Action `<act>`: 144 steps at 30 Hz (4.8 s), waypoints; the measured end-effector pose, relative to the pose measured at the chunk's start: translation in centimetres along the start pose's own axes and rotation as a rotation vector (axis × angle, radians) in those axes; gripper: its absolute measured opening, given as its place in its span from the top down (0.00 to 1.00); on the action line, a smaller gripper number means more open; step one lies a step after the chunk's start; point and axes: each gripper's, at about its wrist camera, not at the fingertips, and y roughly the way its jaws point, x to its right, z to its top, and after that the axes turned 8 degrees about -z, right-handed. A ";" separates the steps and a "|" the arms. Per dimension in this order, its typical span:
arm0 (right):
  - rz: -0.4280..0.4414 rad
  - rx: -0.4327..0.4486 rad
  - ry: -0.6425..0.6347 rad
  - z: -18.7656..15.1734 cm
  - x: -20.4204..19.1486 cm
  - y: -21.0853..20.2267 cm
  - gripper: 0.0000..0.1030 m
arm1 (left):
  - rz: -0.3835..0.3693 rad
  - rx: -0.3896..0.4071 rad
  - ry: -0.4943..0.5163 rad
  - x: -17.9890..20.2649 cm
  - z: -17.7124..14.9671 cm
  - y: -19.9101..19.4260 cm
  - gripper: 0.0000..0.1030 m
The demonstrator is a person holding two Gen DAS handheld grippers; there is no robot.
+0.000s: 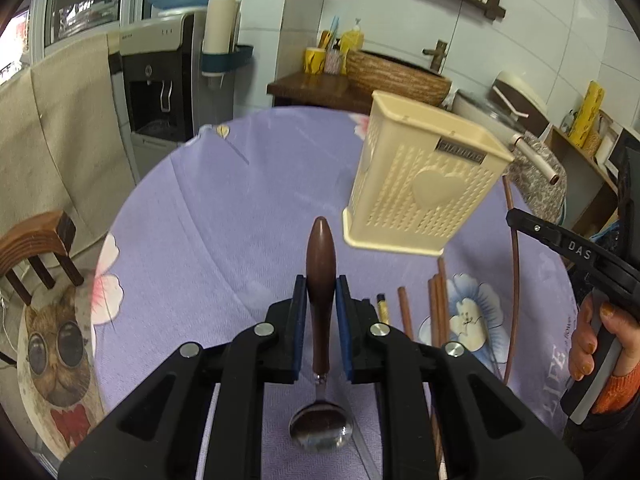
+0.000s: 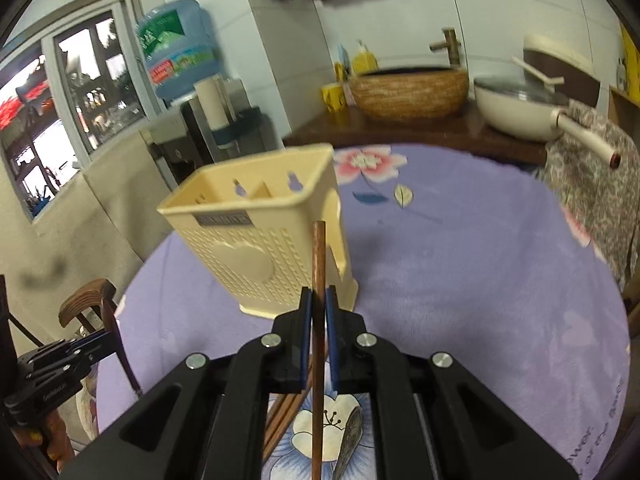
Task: Organize utensils
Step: 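Lift the spoon with the left tool while the right tool carries the chopstick over the holder, then open the left tool over the holder while the right tool releases its chopstick inside, then grasp the grey spoon with the left tool while the right tool grasps the silver spoon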
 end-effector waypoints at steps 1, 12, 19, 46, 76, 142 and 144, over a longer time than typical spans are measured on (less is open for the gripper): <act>0.002 0.023 -0.015 0.3 -0.2 -0.9 0.93 | -0.004 0.010 0.007 0.3 0.3 -0.4 0.86; 0.031 0.147 -0.136 0.9 -1.3 -8.0 0.93 | -0.024 0.087 0.055 1.8 1.2 -3.5 0.86; 0.045 0.179 -0.151 1.8 -1.5 -9.4 0.93 | -0.025 0.096 0.079 2.4 1.9 -3.4 0.86; 0.002 0.462 -0.006 17.4 -3.6 -9.4 0.93 | -0.115 0.356 0.107 9.3 20.9 -6.3 0.86; -0.110 0.341 -0.022 10.2 -2.9 1.0 0.35 | -0.079 0.131 0.136 7.7 13.5 6.3 0.74; -0.208 -0.333 -0.106 -9.0 -1.1 5.2 0.85 | 0.130 -0.197 0.072 1.1 -6.8 6.8 0.36; -0.208 -0.334 -0.109 -9.0 -1.1 5.3 0.85 | 0.129 -0.204 0.074 1.1 -6.3 7.3 0.38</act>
